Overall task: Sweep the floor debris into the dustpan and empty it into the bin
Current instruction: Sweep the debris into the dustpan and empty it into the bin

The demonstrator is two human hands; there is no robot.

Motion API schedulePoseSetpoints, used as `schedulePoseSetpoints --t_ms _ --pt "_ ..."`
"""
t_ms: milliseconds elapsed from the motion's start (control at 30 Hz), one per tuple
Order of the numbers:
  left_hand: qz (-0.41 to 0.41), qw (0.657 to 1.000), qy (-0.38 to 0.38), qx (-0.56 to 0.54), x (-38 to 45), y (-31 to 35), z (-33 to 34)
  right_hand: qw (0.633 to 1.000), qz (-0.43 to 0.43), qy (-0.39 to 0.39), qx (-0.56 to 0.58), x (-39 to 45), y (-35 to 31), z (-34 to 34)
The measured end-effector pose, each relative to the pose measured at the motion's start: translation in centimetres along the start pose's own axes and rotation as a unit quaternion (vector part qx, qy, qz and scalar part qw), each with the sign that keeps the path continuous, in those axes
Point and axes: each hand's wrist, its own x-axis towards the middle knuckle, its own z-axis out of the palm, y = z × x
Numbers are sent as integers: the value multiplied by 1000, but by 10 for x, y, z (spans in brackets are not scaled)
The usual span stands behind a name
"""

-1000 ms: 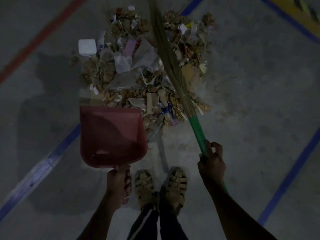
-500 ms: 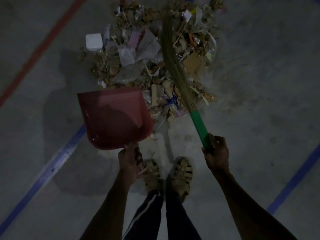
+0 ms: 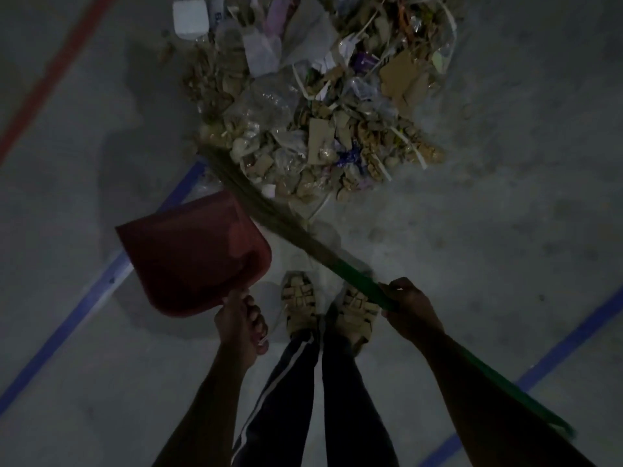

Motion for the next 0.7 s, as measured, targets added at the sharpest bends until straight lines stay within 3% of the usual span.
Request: schedulePoseSetpoints --t_ms 100,300,500,700 --pt "-17 1000 10 -6 0 -10 -5 996 75 -20 -49 4 -6 -9" --pt "-6 1000 4 -14 -2 -10 6 977 112 139 -113 24 -16 -44" --pt "19 999 -17 -37 -4 7 19 976 47 176 -121 29 -19 -63" --pt "22 998 -24 -61 -7 15 21 981 -29 184 -52 7 -7 -34"
